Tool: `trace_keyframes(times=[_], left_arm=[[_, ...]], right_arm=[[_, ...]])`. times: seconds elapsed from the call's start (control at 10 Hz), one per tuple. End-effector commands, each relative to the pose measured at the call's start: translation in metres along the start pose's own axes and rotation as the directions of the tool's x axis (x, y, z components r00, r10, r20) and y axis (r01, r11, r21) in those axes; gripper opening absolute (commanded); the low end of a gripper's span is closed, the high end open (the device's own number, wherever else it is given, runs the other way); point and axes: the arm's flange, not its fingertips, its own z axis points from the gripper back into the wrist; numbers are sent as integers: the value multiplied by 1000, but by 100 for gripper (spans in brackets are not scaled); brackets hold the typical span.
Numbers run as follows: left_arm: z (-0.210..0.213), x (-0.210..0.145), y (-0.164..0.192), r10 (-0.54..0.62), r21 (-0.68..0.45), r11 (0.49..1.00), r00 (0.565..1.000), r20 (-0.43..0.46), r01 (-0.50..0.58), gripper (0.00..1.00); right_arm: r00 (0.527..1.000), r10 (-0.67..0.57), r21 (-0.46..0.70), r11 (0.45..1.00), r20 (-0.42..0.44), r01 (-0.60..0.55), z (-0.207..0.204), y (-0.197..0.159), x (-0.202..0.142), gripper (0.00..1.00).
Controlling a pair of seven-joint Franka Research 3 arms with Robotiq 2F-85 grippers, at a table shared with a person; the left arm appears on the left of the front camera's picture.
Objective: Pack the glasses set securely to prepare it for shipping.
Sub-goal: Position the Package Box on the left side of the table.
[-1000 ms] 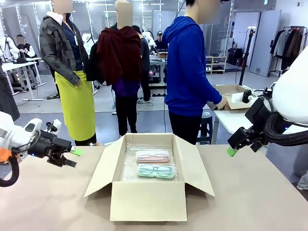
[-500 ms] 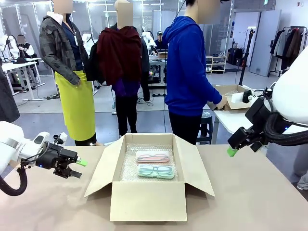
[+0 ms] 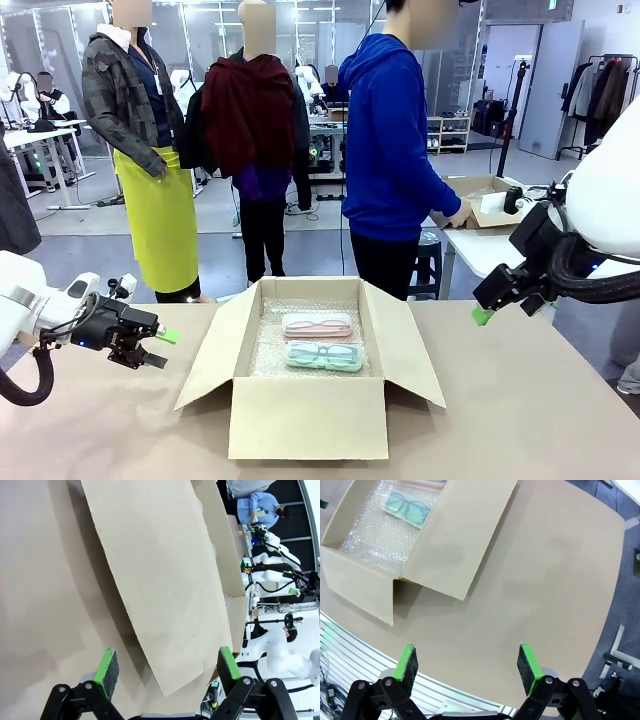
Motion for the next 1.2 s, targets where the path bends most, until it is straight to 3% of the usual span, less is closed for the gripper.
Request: trace_keyframes(times=[0.0, 0.3, 0.6, 1.1], left_arm=[[-10, -1, 2, -7, -22, 1000, 1000, 26, 8, 100], [-27, -3, 6, -13, 5, 1000, 993, 118, 12, 100], [-44, -6, 7, -20, 20, 1000, 993, 114, 18, 100], [-72, -6, 7, 71, -3, 997, 989, 128, -71, 100]], right_arm=[[1000, 6, -3, 1000, 3, -6, 1, 0, 0, 100], [1000, 6, -3, 1000, 3, -6, 1, 0, 0, 100], [1000, 6, -3, 1000, 3, -6, 1, 0, 0, 100], [1000, 6, -3, 1000, 3, -6, 1, 0, 0, 100]])
